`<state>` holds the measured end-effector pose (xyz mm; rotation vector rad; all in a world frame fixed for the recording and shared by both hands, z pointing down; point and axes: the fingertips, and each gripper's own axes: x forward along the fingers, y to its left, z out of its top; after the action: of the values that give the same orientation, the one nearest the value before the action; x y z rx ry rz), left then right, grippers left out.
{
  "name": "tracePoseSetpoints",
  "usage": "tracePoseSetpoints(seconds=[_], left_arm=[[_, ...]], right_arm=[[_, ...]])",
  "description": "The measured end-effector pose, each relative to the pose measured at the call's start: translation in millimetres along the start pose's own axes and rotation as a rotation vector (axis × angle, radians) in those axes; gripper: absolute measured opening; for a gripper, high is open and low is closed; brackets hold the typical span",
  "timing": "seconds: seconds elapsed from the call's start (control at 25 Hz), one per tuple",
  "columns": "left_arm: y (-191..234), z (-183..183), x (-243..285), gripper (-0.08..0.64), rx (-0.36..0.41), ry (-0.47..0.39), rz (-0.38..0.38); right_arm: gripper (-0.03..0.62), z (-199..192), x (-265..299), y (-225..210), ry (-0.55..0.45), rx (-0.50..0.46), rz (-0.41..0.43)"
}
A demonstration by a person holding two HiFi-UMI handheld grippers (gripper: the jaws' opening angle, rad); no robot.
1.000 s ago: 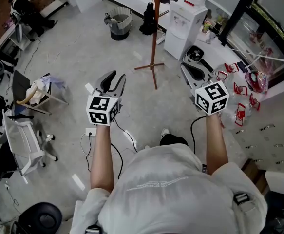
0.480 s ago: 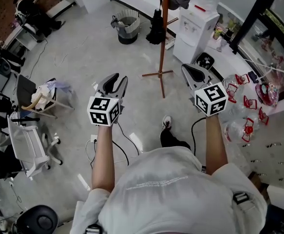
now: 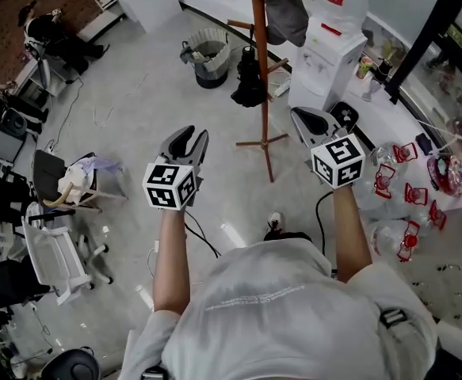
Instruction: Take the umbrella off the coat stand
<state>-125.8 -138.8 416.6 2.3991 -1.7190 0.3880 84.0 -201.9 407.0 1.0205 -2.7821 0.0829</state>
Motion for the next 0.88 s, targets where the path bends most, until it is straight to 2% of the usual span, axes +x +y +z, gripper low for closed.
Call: tracePoseSetpoints(seconds=[0.24,0.56,0.8,0.88], left_arm=[[2.4,4.7,55.2,0.105,-0.015,0.036,-0.014],[9.3,-4.4,100.7,0.104,-0.034,0.101,-0.051],[18.5,-9.1,135.8,0.107,-0.022,0.116,-0.124],[22.3,-12.3,148.0,0.133,-0.014,0.124,-0.160]], right_arm=[[0.025,-12.4,34.0,-45.7,0.024,0.035,0.017],[0.025,-21.2,60.8,-76.5,0.048,0.058,0.013],[0.025,-22.4,74.2,-85.1,0.060,0.062,-0.030],[0.025,-25.3,79.2,-85.0,0.071,0.065,-0.055]])
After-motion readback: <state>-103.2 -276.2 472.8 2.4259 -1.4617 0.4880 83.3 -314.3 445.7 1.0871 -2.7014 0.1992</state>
